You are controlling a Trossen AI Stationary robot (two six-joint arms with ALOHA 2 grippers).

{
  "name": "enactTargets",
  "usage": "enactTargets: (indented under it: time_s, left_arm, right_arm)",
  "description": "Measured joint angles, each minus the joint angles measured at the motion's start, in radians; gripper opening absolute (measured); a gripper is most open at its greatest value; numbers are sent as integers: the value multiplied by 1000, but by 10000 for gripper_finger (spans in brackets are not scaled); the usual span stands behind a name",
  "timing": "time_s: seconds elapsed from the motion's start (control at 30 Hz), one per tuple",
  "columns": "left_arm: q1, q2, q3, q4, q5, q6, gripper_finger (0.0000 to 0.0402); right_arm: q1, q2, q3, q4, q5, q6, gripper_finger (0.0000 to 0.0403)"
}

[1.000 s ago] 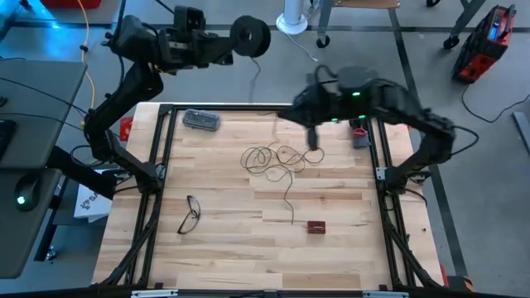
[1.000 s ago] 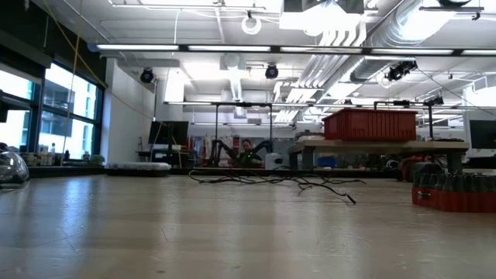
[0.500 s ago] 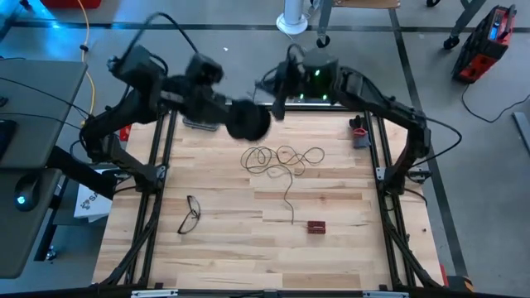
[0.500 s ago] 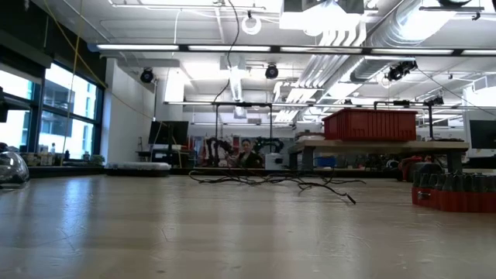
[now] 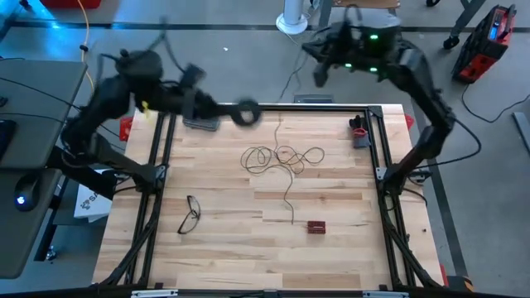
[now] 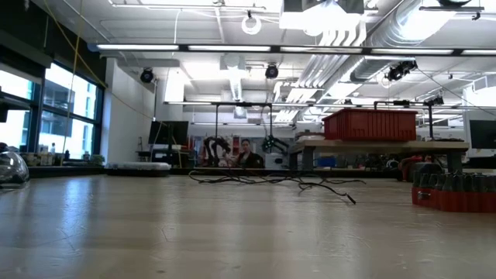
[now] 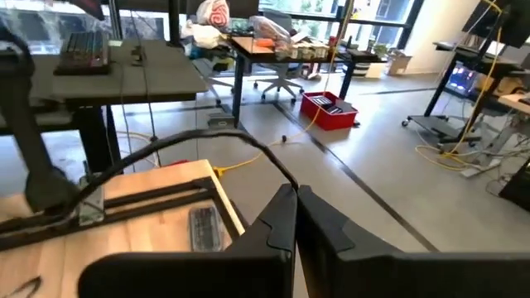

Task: Coil cords
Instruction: Uncoil the black wire from the spool

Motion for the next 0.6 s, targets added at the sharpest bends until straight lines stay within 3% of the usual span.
enactTargets:
  time_s: [0.13, 0.27, 0.47, 0.6]
  left_arm:
    - [111, -54, 0, -16, -173, 89, 0]
    - [196, -71, 0, 154, -269, 173, 0]
    - [255, -33, 1, 465, -202, 171, 0]
    - [260, 2, 1, 589, -97, 58, 0]
  right_arm:
    - [18, -59, 41, -110, -18, 5, 0]
    - [92, -93, 44, -168, -102, 53, 0]
    - [264, -43, 44, -163, -114, 71, 0]
    - [344, 40, 43, -127, -108, 66, 0]
